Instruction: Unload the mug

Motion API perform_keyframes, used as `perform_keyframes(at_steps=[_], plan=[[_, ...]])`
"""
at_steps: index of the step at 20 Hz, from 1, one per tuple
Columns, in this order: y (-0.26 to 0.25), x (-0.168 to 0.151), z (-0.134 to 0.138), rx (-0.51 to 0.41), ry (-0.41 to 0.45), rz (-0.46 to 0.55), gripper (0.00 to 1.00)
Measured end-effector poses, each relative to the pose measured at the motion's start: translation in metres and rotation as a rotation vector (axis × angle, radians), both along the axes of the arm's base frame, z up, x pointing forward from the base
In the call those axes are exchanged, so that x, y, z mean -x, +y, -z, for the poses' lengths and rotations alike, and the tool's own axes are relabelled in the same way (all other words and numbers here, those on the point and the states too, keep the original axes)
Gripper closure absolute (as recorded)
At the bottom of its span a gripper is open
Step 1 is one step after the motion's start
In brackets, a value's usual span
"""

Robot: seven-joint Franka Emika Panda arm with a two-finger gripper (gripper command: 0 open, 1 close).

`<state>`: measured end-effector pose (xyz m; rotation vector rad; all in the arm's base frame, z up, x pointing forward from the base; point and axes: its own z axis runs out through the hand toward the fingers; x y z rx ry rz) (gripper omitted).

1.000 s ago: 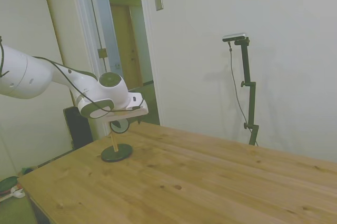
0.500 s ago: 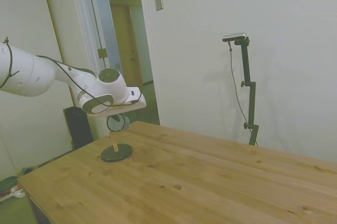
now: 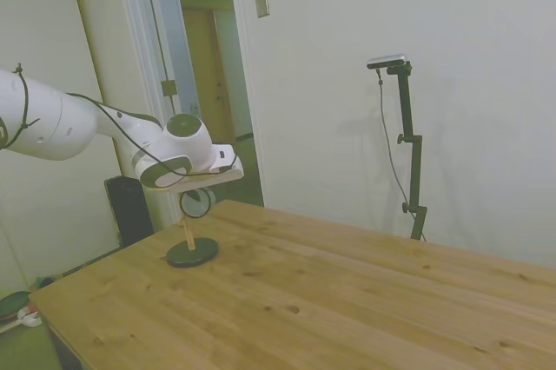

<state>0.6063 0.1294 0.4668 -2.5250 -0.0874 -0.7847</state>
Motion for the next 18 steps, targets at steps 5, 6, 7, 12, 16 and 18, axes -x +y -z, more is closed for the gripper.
perform_keyframes(at_steps=[5,6,7,12,16,18], plan=[[0.002,0.000,0.000,0.003,0.009,-0.014,1.00],[0.002,0.000,0.000,0.005,0.008,-0.017,1.00],[0.002,0.000,-0.001,0.007,0.008,-0.020,1.00],[0.001,0.002,-0.005,0.002,0.017,-0.033,1.00],[0.000,0.004,-0.010,-0.001,0.017,-0.039,1.00],[0.000,0.005,-0.012,-0.003,0.022,-0.045,1.00]])
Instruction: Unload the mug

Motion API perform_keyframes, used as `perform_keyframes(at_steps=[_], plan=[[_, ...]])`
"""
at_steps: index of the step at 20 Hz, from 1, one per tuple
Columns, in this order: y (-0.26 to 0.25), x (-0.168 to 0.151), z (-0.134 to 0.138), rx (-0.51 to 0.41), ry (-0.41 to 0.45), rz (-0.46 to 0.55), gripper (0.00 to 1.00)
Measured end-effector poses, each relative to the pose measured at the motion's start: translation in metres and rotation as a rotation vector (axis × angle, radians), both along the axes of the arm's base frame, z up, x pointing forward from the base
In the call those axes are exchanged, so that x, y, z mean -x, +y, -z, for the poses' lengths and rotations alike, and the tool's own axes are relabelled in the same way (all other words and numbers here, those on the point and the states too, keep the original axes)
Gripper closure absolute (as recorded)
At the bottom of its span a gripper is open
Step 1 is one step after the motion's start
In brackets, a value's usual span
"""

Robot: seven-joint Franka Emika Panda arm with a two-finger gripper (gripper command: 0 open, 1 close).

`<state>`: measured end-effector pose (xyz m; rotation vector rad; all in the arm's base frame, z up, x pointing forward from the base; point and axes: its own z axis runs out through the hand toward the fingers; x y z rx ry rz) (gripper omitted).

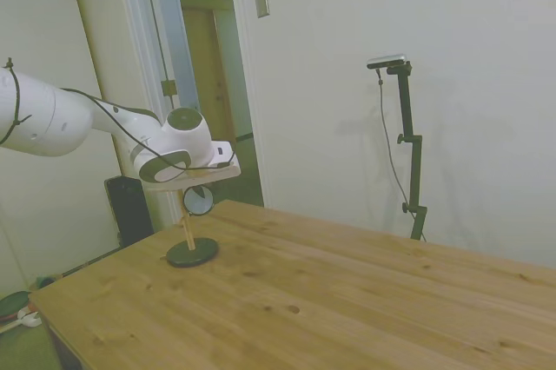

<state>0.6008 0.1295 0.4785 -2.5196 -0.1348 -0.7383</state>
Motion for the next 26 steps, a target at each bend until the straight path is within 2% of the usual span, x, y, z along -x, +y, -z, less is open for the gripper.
perform_keyframes(at_steps=[15,26], plan=[[-0.006,0.002,-0.006,-0.006,0.002,0.000,1.00],[-0.042,-0.004,-0.037,-0.063,-0.008,0.078,1.00]])
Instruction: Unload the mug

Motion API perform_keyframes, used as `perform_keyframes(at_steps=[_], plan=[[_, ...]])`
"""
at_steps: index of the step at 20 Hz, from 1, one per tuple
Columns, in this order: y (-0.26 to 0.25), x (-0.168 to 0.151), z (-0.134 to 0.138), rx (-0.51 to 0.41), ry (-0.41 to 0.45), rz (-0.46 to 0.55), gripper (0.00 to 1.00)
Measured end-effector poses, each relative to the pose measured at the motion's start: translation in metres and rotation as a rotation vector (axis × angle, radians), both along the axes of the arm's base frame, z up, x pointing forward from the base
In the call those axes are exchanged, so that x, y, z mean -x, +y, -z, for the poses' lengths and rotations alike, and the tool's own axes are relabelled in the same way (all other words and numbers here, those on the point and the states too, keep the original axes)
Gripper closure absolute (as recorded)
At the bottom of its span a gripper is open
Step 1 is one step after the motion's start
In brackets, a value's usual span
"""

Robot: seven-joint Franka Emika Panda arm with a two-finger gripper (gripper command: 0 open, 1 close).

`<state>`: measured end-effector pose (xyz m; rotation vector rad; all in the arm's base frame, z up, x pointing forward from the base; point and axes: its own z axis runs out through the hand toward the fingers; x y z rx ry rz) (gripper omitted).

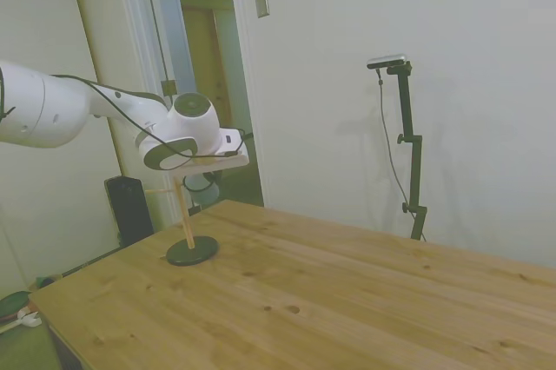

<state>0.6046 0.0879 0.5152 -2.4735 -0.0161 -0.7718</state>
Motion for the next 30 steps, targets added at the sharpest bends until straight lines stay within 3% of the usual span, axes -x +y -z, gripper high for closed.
perform_keyframes(at_steps=[8,17,30], plan=[[-0.052,0.003,-0.007,-0.027,0.004,0.107,1.00],[-0.101,0.072,0.037,0.030,0.086,0.186,1.00],[-0.109,0.081,0.094,0.127,0.333,0.279,1.00]])
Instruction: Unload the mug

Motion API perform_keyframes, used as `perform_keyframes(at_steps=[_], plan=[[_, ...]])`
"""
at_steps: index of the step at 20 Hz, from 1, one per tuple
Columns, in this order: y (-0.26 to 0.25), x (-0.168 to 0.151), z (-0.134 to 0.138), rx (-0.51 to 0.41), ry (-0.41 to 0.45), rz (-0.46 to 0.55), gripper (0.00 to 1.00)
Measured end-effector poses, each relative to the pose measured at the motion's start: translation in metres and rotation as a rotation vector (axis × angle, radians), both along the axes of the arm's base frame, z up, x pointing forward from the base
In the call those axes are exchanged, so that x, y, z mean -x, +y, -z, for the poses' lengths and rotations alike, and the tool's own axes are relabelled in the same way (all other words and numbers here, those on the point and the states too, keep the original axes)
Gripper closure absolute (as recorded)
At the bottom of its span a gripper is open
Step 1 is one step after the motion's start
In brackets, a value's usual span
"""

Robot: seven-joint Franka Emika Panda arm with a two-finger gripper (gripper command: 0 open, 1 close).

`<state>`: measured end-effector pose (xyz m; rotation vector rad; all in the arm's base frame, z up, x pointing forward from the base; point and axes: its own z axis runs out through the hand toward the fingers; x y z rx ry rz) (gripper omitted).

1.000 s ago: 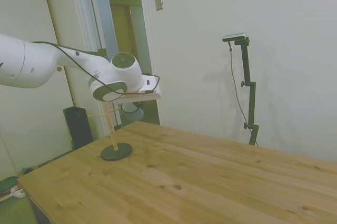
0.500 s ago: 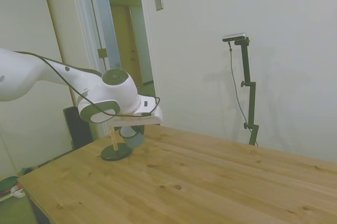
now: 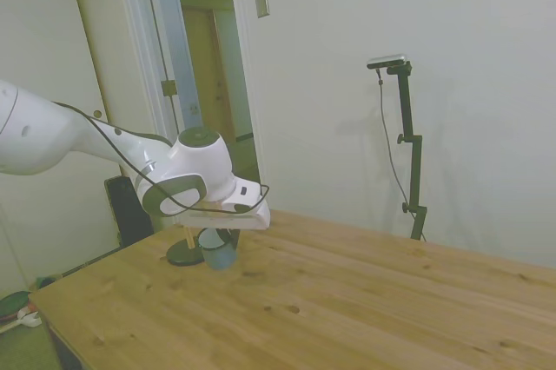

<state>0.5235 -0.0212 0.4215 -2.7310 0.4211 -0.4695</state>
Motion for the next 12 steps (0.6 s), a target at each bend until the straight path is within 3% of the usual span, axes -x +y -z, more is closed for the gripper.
perform_keyframes(at_steps=[12], plan=[[-0.006,-0.011,0.036,0.045,0.140,0.093,1.00]])
